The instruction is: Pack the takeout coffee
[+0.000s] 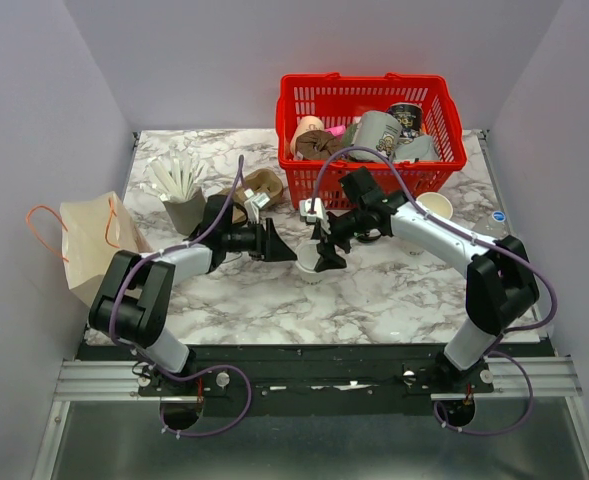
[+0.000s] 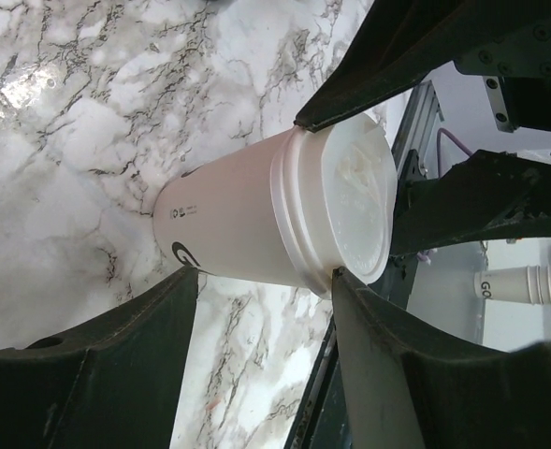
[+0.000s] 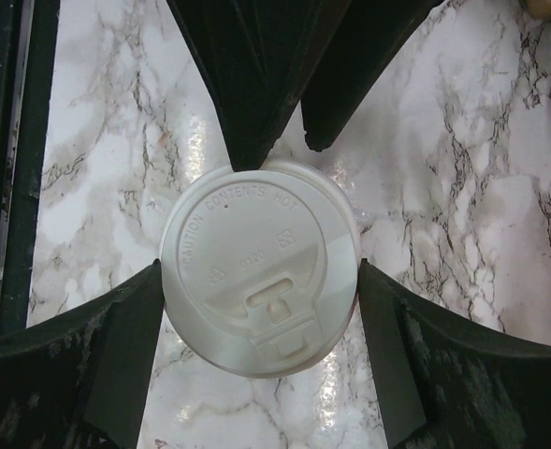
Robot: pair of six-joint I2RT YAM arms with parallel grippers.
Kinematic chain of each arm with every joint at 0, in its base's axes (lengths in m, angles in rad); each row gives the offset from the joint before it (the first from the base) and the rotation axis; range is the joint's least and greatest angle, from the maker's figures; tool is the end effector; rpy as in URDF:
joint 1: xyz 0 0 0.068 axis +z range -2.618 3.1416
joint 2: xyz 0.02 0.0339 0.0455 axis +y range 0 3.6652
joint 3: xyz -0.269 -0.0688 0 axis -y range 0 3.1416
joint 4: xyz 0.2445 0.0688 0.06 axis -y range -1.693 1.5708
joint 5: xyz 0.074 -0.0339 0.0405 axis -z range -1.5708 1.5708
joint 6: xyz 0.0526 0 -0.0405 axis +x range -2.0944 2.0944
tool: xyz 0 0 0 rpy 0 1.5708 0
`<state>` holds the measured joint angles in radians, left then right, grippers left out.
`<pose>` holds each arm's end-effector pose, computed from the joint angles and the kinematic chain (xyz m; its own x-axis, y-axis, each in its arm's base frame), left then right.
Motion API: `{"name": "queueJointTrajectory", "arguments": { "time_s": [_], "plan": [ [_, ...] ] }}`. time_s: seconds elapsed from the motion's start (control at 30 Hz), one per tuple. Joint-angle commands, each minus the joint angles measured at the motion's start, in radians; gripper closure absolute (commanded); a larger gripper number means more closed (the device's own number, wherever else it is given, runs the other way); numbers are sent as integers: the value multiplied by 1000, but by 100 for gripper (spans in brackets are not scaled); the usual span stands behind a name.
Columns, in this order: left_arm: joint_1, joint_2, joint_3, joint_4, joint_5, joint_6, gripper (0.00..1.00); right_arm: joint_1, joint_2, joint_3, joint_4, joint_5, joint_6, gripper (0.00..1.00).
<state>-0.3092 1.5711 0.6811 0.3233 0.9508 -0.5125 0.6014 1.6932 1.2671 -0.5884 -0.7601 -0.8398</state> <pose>0.2811 -0.1348 0.1741 -0.8531 -0.0266 -0.5210 0.4734 0.3804 -0.7945 0.2759 0.2333 0.2388 0.0612 -0.6124 -0.7881 -0.9954 -0.0962 -0.0025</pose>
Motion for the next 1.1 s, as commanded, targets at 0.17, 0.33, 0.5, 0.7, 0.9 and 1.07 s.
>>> {"name": "queueJointTrajectory", "arguments": {
  "time_s": [0.17, 0.33, 0.5, 0.7, 0.9, 1.07],
  "plan": [
    [-2, 116, 8, -236, -296, 149, 38, 51, 82, -15, -44, 193, -53, 28],
    [1, 144, 37, -268, -313, 149, 39, 52, 103, 6, -92, 165, -79, 28],
    [32, 179, 77, -317, -329, 118, 41, 51, 128, 2, -117, 151, -116, 30],
    [74, 211, 124, -363, -244, 82, 43, 57, 192, 37, -189, 154, -124, 33],
    [73, 225, 152, -360, -169, 35, 43, 63, 263, 77, -277, 173, -108, 34],
    [71, 187, 118, -250, -101, 2, 43, 70, 266, 25, -264, 205, -91, 34]
  ]
}}
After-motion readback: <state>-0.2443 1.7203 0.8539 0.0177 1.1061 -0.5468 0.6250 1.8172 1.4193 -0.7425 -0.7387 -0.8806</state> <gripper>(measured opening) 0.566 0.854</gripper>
